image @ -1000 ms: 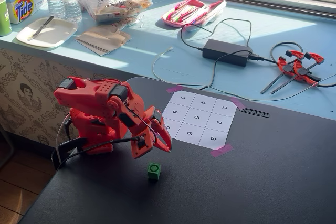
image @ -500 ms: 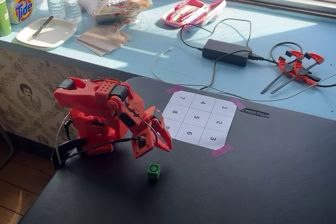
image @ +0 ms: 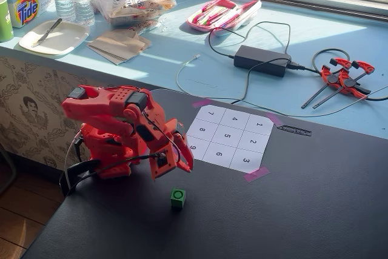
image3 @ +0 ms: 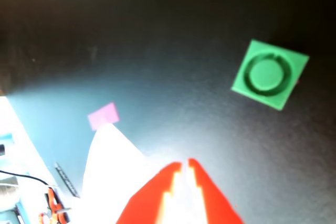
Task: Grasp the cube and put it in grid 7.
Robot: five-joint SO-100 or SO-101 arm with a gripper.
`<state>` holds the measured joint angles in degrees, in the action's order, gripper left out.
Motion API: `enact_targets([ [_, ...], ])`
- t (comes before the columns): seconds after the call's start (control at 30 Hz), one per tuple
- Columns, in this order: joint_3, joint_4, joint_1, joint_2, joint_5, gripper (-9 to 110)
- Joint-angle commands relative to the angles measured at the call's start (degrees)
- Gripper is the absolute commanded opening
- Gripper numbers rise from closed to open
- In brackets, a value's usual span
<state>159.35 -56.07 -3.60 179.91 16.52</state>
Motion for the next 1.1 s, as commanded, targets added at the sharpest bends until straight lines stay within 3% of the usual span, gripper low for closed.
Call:
enact_targets([
  [0.0, -18.9, -5.3, -3.0, -9.3, 2.6, 1],
  [0.23, -38.5, -16.2, -11.1, -25.7, 14.8, 18],
  [0.53, -43.9, -21.7, -20.9, -48.3, 23.3, 24],
  [1.07, -28.7, 0.5, -23.3, -59.5, 25.5, 26],
])
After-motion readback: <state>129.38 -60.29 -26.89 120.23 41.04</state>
